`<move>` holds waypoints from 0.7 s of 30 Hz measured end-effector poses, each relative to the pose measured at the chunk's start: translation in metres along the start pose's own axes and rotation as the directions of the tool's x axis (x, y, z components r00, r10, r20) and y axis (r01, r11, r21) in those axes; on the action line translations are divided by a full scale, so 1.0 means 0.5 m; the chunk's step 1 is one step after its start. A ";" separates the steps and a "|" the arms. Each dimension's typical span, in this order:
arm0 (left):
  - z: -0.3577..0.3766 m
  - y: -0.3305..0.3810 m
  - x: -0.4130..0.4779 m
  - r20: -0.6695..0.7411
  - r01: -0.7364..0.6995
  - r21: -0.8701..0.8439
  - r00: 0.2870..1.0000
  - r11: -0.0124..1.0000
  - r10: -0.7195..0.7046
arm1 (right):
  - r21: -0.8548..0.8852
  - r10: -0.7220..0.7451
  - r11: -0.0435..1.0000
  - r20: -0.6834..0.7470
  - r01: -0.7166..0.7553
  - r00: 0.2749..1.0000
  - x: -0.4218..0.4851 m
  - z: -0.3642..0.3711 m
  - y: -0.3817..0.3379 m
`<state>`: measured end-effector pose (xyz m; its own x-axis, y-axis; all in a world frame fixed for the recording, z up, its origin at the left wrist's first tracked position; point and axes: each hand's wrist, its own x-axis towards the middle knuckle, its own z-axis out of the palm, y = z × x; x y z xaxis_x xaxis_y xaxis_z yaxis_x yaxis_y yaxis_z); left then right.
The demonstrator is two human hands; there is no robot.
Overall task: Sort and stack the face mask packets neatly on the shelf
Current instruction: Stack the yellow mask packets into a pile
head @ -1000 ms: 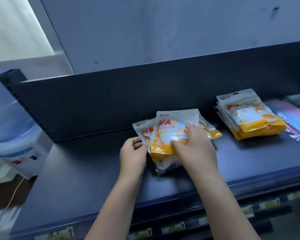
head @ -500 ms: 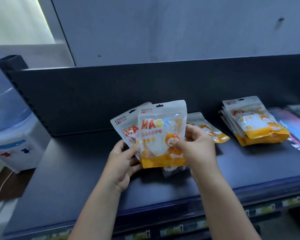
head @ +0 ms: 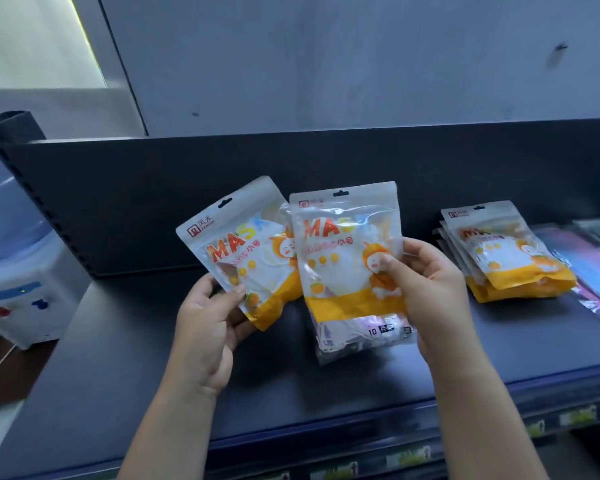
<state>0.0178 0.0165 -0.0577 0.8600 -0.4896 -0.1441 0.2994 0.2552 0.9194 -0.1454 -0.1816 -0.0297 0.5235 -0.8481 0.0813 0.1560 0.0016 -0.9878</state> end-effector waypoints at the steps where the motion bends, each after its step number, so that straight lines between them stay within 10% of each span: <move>1: 0.011 -0.001 -0.003 0.011 -0.003 0.015 1.000 1.000 0.003 | 0.033 0.012 0.999 -0.030 -0.011 0.999 0.006 -0.014 0.000; 11: 0.236 -0.038 -0.013 0.065 -0.018 0.043 0.998 0.999 0.015 | 0.097 -0.095 0.983 -0.467 0.158 0.879 0.124 -0.244 0.001; 21: 0.552 -0.136 -0.016 0.046 0.038 -0.032 0.998 0.999 -0.036 | -0.071 0.001 0.997 -0.299 -0.024 0.954 0.292 -0.532 -0.033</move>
<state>-0.1236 -0.2272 -0.0182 0.8286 -0.5364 -0.1604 0.3447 0.2631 0.9011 -0.2943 -0.4462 -0.0372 0.2495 -0.9677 0.0365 0.0840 -0.0159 -0.9963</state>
